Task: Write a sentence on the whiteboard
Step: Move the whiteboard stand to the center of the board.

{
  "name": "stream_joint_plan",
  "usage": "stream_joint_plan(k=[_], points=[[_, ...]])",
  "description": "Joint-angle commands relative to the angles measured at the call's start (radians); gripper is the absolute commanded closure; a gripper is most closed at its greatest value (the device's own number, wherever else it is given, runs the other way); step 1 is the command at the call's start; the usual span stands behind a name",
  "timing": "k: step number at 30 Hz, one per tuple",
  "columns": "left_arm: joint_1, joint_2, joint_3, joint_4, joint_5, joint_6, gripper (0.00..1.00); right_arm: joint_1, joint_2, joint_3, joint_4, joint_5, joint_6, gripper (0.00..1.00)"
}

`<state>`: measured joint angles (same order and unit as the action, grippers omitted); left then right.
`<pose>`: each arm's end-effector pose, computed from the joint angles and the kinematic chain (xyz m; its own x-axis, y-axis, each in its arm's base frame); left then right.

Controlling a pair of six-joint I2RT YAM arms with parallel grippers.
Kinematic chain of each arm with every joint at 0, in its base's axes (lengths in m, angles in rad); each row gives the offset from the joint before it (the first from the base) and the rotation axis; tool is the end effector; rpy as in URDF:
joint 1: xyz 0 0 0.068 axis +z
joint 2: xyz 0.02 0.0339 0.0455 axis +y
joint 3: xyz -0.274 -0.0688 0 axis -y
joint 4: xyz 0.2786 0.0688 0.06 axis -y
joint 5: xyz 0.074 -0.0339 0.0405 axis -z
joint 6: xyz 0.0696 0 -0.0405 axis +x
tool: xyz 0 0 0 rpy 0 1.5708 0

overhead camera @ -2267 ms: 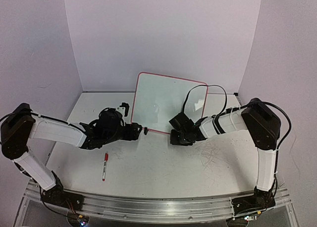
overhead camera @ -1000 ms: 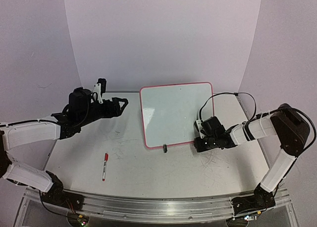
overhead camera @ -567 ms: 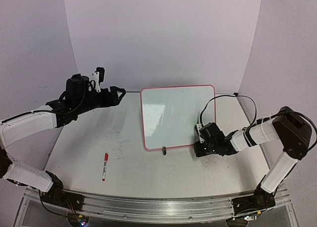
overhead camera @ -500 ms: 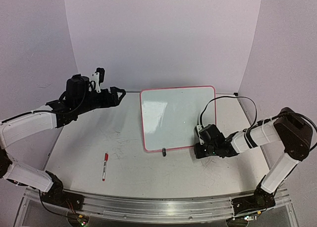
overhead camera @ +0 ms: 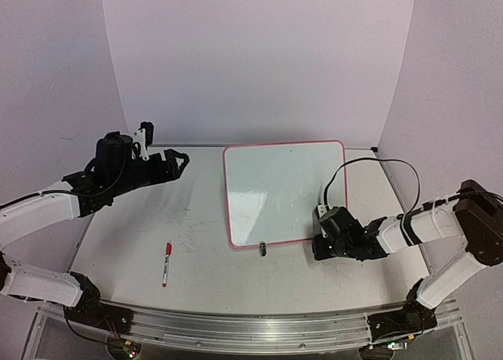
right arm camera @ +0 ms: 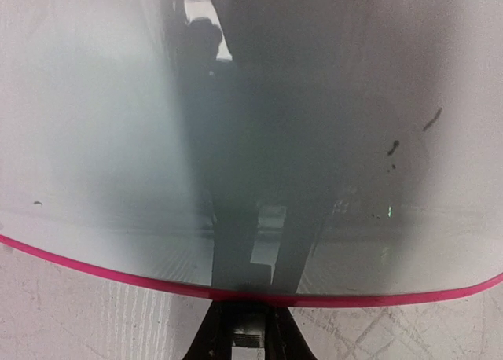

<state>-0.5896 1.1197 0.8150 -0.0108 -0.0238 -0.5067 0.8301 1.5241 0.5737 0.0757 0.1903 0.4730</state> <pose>0.2676 -0.1770 0.2892 -0.4861 -0.2585 -0.8348 0.3444 0.8212 -0.4549 0.2184 0.2194 0.0862 -0.7538 -0.1615 -0.6369 -0.3364 0.9275 0.1629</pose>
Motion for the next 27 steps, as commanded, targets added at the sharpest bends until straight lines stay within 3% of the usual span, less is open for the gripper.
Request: stream_joint_plan(k=[1, 12, 18, 23, 27], points=[[0.005, 0.005, 0.025, -0.072, -0.019, -0.074, 0.06, 0.004, -0.052, -0.014, 0.029, 0.049, 0.043, 0.97], [0.005, -0.059, -0.062, -0.117, -0.053, -0.23, 0.05, 0.022, -0.025, -0.013, 0.017, 0.087, 0.078, 0.9], [0.005, -0.052, -0.084, -0.162, -0.077, -0.293, 0.04, 0.063, -0.046, -0.009, -0.037, 0.185, 0.148, 0.9], [0.005, -0.041, -0.081, -0.206, -0.101, -0.337, 0.04, 0.073, -0.052, -0.019, -0.048, 0.162, 0.182, 0.71], [0.005, 0.007, -0.07, -0.285, -0.082, -0.355, 0.04, 0.079, -0.131, -0.029, -0.118, 0.157, 0.201, 0.47]])
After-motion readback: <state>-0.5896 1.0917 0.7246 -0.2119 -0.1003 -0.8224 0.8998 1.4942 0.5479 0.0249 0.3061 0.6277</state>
